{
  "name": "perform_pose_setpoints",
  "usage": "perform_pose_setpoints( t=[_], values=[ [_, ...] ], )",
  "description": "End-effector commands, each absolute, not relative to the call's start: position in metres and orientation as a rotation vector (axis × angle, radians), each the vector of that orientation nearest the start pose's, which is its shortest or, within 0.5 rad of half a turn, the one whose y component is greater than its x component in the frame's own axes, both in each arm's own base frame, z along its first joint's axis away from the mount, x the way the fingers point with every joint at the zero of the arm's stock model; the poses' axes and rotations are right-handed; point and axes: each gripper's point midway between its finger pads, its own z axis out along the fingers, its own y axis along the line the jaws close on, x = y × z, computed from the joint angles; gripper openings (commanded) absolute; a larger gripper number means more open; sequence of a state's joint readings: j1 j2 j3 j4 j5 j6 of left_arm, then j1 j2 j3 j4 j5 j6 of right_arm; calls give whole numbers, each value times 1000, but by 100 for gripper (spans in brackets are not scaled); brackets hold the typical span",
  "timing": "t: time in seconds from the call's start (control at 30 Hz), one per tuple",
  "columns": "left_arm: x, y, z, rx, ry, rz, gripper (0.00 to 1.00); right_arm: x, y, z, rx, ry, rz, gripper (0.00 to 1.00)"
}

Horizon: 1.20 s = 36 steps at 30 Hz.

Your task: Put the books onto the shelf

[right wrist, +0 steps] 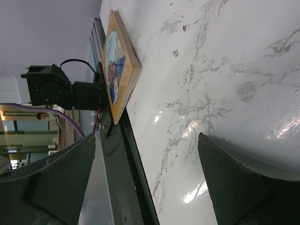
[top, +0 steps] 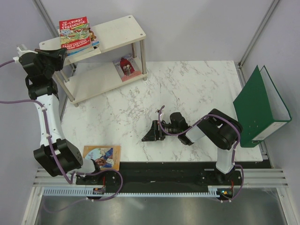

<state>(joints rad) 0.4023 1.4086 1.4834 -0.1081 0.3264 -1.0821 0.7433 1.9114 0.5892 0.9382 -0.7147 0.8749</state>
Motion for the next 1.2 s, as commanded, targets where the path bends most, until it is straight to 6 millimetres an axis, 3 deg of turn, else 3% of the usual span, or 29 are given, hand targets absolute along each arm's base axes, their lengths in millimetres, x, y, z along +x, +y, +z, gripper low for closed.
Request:
perform_pose_setpoints(
  t=[0.0,0.07,0.2,0.3,0.7,0.87,0.9,1.0,1.17],
  values=[
    [430,59,464,-802,1330,-875,2,154,324,-42,-279,2681,1431,98],
    [429,52,468,-783,1330,-878,6,155,324,-42,-276,2680,1432,98],
    [425,44,468,-763,1345,-891,30,154,324,-42,-280,2679,1432,98],
    [419,44,464,-767,1349,-870,42,155,324,-42,-277,2681,1431,98],
    [421,48,460,-774,1356,-844,46,155,324,-42,-278,2681,1433,98],
    [424,45,460,-756,1369,-858,38,154,324,-43,-276,2685,1433,98],
    [425,46,459,-758,1369,-855,30,154,325,-42,-279,2682,1435,98],
    [424,47,458,-754,1370,-848,20,154,324,-43,-276,2684,1436,98],
    [422,48,457,-772,1358,-846,9,154,324,-43,-278,2684,1438,98]
  ],
)
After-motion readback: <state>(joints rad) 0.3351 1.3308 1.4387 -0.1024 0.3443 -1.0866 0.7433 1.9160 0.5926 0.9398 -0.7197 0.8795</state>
